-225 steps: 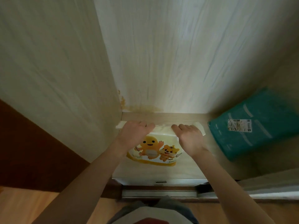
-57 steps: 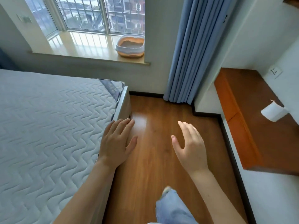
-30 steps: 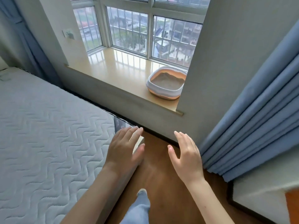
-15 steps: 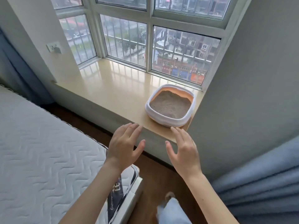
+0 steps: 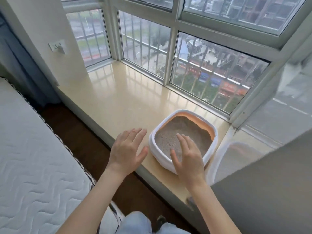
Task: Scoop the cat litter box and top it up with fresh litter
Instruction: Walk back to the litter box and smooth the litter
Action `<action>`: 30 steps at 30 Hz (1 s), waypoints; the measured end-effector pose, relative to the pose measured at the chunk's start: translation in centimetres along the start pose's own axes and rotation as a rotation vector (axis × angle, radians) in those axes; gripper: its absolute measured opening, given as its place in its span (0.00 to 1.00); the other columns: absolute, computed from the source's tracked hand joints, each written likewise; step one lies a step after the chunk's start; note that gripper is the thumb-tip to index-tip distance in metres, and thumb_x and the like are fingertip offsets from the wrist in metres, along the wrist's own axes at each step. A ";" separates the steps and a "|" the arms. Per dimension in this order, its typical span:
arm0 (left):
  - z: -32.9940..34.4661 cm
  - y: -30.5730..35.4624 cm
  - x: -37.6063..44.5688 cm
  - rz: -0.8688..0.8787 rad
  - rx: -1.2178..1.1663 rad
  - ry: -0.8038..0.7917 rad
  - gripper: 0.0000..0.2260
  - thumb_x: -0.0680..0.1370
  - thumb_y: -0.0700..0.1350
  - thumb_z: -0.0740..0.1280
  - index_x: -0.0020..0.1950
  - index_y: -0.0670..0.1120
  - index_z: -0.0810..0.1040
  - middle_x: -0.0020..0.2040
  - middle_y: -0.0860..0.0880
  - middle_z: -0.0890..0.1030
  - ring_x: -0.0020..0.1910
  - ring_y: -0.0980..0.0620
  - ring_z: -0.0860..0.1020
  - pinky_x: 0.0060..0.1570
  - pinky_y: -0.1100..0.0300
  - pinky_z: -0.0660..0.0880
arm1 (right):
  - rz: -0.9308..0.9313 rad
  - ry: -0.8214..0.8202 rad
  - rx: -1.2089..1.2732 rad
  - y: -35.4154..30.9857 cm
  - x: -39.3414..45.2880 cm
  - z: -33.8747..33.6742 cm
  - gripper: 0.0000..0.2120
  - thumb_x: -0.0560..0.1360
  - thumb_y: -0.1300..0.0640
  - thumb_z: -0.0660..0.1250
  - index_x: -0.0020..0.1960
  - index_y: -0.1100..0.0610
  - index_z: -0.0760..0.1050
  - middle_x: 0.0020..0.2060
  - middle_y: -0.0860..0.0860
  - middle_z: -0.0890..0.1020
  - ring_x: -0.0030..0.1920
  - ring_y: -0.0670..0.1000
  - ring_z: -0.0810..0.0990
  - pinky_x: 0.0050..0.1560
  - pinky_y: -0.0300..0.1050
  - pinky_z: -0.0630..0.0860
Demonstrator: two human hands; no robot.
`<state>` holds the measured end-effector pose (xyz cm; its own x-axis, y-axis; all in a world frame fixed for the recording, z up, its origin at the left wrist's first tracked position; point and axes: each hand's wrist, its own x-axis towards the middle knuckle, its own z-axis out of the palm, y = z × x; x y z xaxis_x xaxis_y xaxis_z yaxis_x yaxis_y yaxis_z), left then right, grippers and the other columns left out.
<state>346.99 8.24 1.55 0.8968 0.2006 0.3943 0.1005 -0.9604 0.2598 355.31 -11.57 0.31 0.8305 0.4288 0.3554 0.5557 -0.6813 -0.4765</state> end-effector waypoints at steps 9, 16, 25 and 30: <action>5.5 -4.1 11.0 0.062 -0.012 0.021 0.21 0.76 0.52 0.60 0.64 0.44 0.77 0.59 0.47 0.79 0.57 0.47 0.76 0.58 0.53 0.69 | 0.063 -0.010 0.023 3.2 8.9 5.1 0.25 0.77 0.46 0.58 0.69 0.58 0.71 0.64 0.54 0.76 0.67 0.54 0.72 0.66 0.51 0.71; 9.6 -10.6 19.7 0.229 -0.119 -0.109 0.21 0.76 0.53 0.60 0.65 0.45 0.76 0.60 0.48 0.78 0.59 0.47 0.75 0.58 0.53 0.70 | 0.265 0.047 -0.028 3.9 13.8 9.3 0.27 0.77 0.43 0.58 0.72 0.55 0.67 0.68 0.55 0.72 0.70 0.55 0.68 0.67 0.57 0.69; 13.2 -15.1 25.6 0.565 -0.282 -0.324 0.24 0.74 0.55 0.64 0.67 0.47 0.74 0.62 0.51 0.77 0.62 0.49 0.74 0.62 0.53 0.70 | 0.467 -0.176 -0.235 2.9 15.6 14.1 0.41 0.71 0.33 0.61 0.78 0.43 0.48 0.76 0.56 0.56 0.77 0.60 0.51 0.73 0.61 0.57; 18.4 -14.7 24.4 0.683 -0.330 -0.537 0.34 0.69 0.60 0.67 0.73 0.52 0.67 0.72 0.52 0.69 0.72 0.49 0.65 0.72 0.51 0.56 | 0.594 -0.253 -0.233 5.0 12.5 16.8 0.42 0.70 0.29 0.60 0.77 0.40 0.45 0.77 0.52 0.56 0.77 0.58 0.49 0.74 0.58 0.51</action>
<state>375.36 23.71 -8.89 0.8036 -0.5840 0.1151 -0.5770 -0.7168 0.3915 369.06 0.38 -11.14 0.9910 0.0486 -0.1249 0.0037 -0.9415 -0.3370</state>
